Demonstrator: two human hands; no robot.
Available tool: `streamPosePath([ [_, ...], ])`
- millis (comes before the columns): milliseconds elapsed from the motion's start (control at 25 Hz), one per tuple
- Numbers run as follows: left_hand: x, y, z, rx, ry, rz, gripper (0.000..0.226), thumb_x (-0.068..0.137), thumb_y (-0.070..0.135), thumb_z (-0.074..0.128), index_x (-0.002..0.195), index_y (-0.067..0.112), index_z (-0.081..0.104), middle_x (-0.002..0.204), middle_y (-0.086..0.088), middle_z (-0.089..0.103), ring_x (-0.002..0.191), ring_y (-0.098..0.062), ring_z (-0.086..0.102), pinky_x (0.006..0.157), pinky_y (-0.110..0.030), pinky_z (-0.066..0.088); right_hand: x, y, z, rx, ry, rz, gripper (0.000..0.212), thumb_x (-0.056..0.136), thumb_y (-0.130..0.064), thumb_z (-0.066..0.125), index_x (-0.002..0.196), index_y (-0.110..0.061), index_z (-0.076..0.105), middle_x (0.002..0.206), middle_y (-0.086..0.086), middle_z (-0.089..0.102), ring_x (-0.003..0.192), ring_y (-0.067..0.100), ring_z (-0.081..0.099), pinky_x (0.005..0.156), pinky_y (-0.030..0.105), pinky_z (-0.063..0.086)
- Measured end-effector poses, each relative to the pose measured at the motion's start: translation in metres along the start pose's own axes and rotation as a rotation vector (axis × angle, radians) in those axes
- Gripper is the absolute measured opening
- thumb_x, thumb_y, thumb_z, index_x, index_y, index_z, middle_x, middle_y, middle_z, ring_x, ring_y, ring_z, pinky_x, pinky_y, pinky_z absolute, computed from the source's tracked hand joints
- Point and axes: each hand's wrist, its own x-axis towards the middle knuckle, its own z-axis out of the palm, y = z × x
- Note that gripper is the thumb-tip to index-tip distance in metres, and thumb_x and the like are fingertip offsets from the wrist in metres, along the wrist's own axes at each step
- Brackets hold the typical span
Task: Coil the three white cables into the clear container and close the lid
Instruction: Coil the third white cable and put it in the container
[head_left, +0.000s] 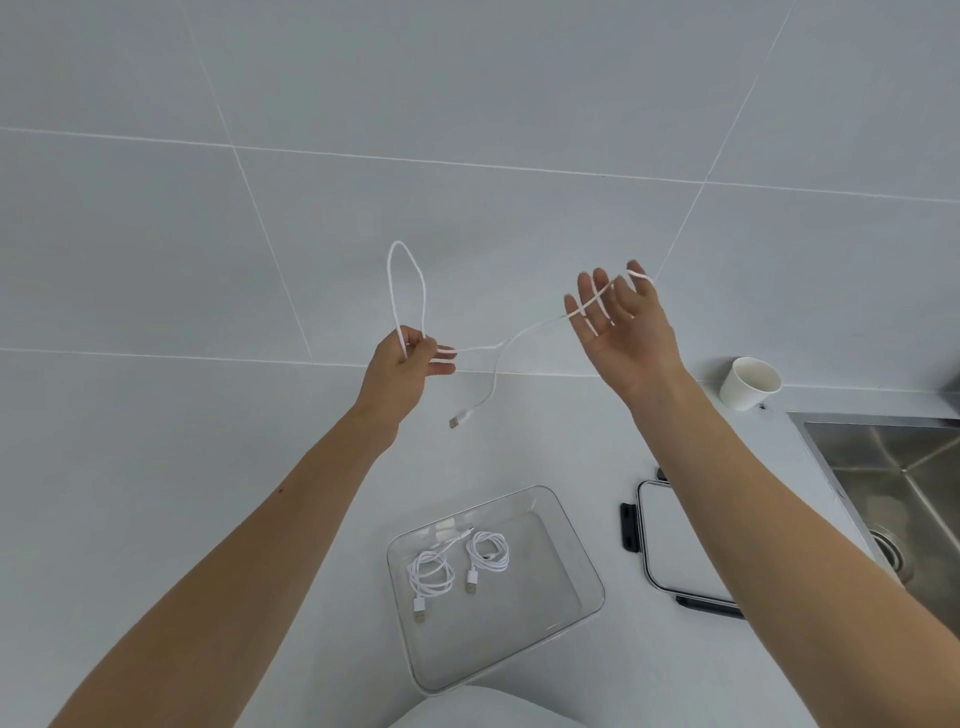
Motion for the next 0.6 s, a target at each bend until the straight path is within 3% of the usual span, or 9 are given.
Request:
streamPosePath([
  [80, 0.003, -0.011, -0.004, 0.019, 0.024, -0.046, 0.013, 0.101, 0.017, 0.042, 0.090, 0.012, 0.046, 0.103, -0.010, 0.075, 0.087, -0.020, 0.074, 0.067, -0.027, 0.036, 0.003, -0.006, -0.001, 0.056, 0.013, -0.030, 0.032, 0.094, 0.001, 0.055, 0.119, -0.019, 0.060, 0.104, 0.009, 0.068, 0.095, 0.028, 0.073, 0.093, 0.043, 0.056],
  [120, 0.004, -0.017, -0.006, 0.017, 0.042, -0.071, 0.013, 0.101, 0.016, 0.041, 0.088, 0.014, 0.044, 0.101, -0.011, 0.075, 0.081, -0.019, 0.075, 0.067, -0.027, 0.035, 0.005, -0.009, -0.001, 0.091, 0.016, -0.033, 0.028, 0.093, 0.000, 0.057, 0.115, -0.015, 0.061, 0.104, 0.008, 0.068, 0.096, 0.028, 0.073, 0.094, 0.043, 0.055],
  [280, 0.009, -0.040, -0.012, 0.038, 0.088, -0.157, 0.016, 0.101, 0.015, 0.037, 0.086, 0.015, 0.037, 0.101, -0.013, 0.074, 0.071, -0.017, 0.073, 0.044, -0.024, 0.026, 0.005, -0.016, 0.006, 0.066, 0.019, -0.032, 0.013, 0.091, -0.005, 0.059, 0.101, -0.009, 0.066, 0.104, 0.007, 0.070, 0.101, 0.027, 0.072, 0.099, 0.043, 0.052],
  [360, 0.012, -0.050, -0.013, 0.029, 0.075, -0.191, 0.012, 0.101, 0.014, 0.037, 0.089, 0.012, 0.037, 0.100, -0.014, 0.074, 0.067, -0.015, 0.074, 0.037, -0.020, 0.022, 0.003, -0.014, 0.009, 0.110, -0.004, -0.041, 0.013, 0.092, -0.005, 0.057, 0.100, -0.005, 0.067, 0.102, 0.009, 0.072, 0.093, 0.025, 0.074, 0.099, 0.041, 0.053],
  [440, 0.014, -0.056, -0.014, -0.037, 0.067, -0.240, 0.010, 0.100, 0.011, 0.036, 0.091, 0.013, 0.036, 0.099, -0.014, 0.073, 0.064, -0.013, 0.074, 0.033, -0.016, 0.018, 0.003, -0.017, 0.009, 0.174, -0.022, -0.024, 0.009, 0.095, -0.004, 0.053, 0.097, -0.003, 0.062, 0.098, 0.008, 0.075, 0.069, 0.015, 0.070, 0.088, 0.035, 0.059],
  [520, 0.013, -0.062, -0.020, -0.103, 0.103, -0.312, 0.014, 0.099, 0.007, 0.032, 0.087, 0.014, 0.035, 0.096, -0.013, 0.072, 0.062, -0.012, 0.074, 0.032, -0.014, 0.017, 0.006, -0.022, 0.006, 0.244, -0.041, 0.010, 0.009, 0.100, -0.007, 0.049, 0.100, -0.002, 0.058, 0.089, 0.005, 0.077, 0.044, 0.006, 0.055, 0.067, 0.026, 0.061],
  [600, 0.012, -0.070, -0.027, -0.126, 0.150, -0.361, 0.018, 0.099, 0.004, 0.029, 0.085, 0.014, 0.034, 0.095, -0.012, 0.071, 0.060, -0.011, 0.074, 0.032, -0.014, 0.017, 0.009, -0.028, 0.004, 0.241, -0.060, 0.054, 0.012, 0.103, -0.013, 0.047, 0.108, -0.005, 0.054, 0.077, 0.001, 0.075, 0.032, 0.005, 0.043, 0.052, 0.022, 0.057],
])
